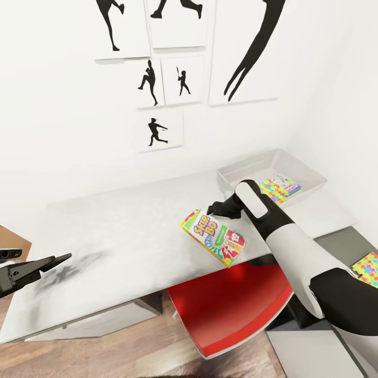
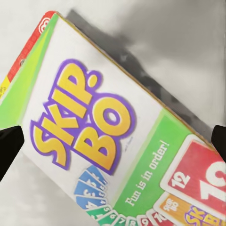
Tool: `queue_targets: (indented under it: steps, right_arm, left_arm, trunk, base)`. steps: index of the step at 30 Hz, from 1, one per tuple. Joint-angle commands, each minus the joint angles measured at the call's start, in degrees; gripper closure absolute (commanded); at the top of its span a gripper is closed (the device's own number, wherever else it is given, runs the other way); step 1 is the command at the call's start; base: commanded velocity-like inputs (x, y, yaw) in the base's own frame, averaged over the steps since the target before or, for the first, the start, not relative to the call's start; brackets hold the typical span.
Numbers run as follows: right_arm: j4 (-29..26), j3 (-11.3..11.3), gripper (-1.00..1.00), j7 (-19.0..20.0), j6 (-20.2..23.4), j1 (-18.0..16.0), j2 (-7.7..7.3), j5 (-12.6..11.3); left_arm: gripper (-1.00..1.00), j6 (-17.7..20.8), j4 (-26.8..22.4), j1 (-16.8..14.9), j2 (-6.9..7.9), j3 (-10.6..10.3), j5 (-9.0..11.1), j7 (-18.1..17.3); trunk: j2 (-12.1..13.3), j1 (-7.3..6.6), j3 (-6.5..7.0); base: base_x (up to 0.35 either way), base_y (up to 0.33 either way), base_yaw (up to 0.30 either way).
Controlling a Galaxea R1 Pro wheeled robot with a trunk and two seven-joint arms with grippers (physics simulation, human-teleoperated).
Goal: Put all the toys in the child's room - the three board games (two on the bed and one on the table), the two jigsaw puzzles on the table, and the tennis ball on the table - inside the toy box on the table in the child's room.
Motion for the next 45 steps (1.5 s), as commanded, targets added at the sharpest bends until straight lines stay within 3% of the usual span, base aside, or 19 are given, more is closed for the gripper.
queue_targets:
  steps: [1, 45]
  right_arm:
    - [0.0, 0.1, -1.00, -0.6, 0.0, -0.1, -0.12, -0.6]
    - [0.0, 0.1, -1.00, -0.5, 0.0, -0.2, -0.65, -0.6]
  left_arm:
    - [-1.00, 0.6, 0.0, 0.0, 0.02, 0.0, 0.0, -0.2]
    - [-1.00, 0.6, 0.0, 0.0, 0.02, 0.0, 0.0, -0.2]
  trunk:
    - [-0.1, 0.03, -0.18]
    - [-0.1, 0.03, -3.94]
  base:
    - [0.000, 0.000, 0.000]
    - [0.000, 0.000, 0.000]
